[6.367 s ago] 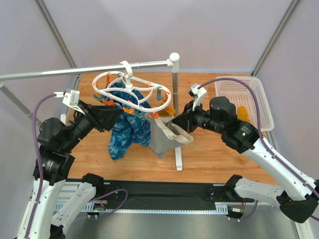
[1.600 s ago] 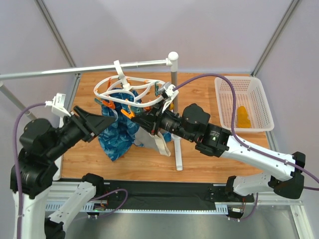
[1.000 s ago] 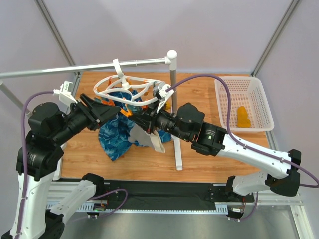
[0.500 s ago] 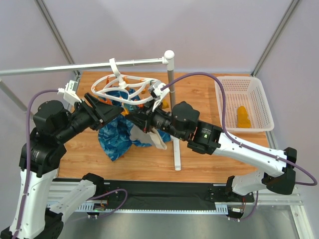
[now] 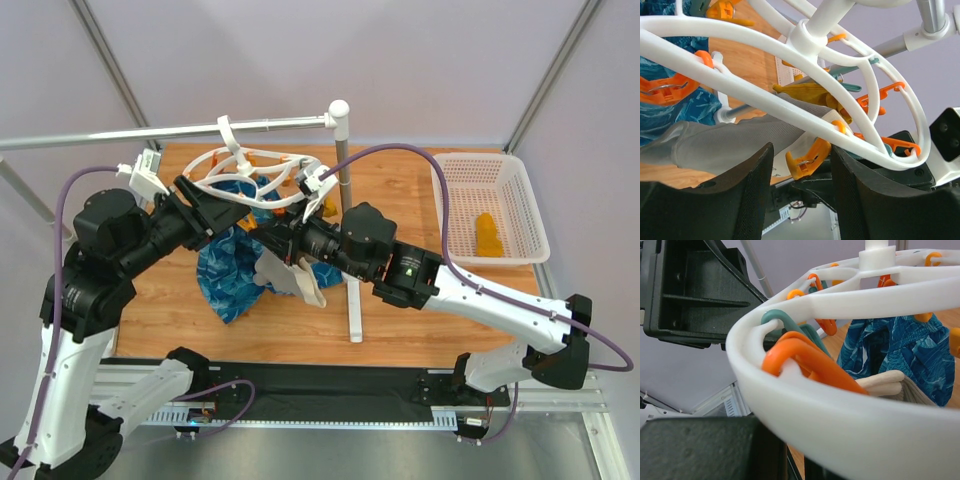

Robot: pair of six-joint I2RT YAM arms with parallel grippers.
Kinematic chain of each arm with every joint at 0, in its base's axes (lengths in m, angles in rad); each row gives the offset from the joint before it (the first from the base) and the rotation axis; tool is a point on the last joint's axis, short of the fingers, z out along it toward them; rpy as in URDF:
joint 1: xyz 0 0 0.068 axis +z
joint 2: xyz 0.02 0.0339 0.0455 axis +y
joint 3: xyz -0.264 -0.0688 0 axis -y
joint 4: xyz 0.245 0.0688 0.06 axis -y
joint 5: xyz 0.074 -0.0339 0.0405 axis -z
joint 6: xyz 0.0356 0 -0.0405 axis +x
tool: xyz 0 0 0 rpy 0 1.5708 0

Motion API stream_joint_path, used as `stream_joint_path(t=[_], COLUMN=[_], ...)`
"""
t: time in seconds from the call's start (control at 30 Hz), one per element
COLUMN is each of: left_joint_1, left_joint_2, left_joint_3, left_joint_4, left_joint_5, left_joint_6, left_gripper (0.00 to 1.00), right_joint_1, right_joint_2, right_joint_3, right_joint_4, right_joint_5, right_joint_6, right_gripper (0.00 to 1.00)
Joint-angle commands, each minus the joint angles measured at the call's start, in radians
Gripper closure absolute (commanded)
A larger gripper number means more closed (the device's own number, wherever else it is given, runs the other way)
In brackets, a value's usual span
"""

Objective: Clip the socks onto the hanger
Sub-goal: Open the clamp at the hanger.

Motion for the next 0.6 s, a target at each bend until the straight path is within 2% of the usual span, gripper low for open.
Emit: stream_joint_path(t=[0.0,0.27,0.43,0.57], left_joint_1=[-0.039,-0.1,-0.125,-0.158], left_joint_2=[0.034,0.039,0.062,0.076], left_joint_3=[0.034,0.055,0.055,0.073], left_joint_4=[0.012,-0.029,-0.023,-0.029], left_joint_5=[-0.056,-0.197,-0.213,-0.3], left_joint_6=[0.041,0.055,0.052,0.058], left_gripper=[0.44,0.45,0.47,0.49], right_joint_1=[0.002,0.008,0.023,0.026], right_joint_2=[0.015,0.038,0.052,0.055], right_joint_3=[0.037,0.063,0.084,0.088], right_joint_4=[-0.033,-0.068,-0.087,-0.096], right_joint_5=[0.022,0.062,0.099,0.111], right_joint_6=[0.003,-0.014,-0.042,-0.046], right_gripper=[1.0,1.0,1.0,1.0])
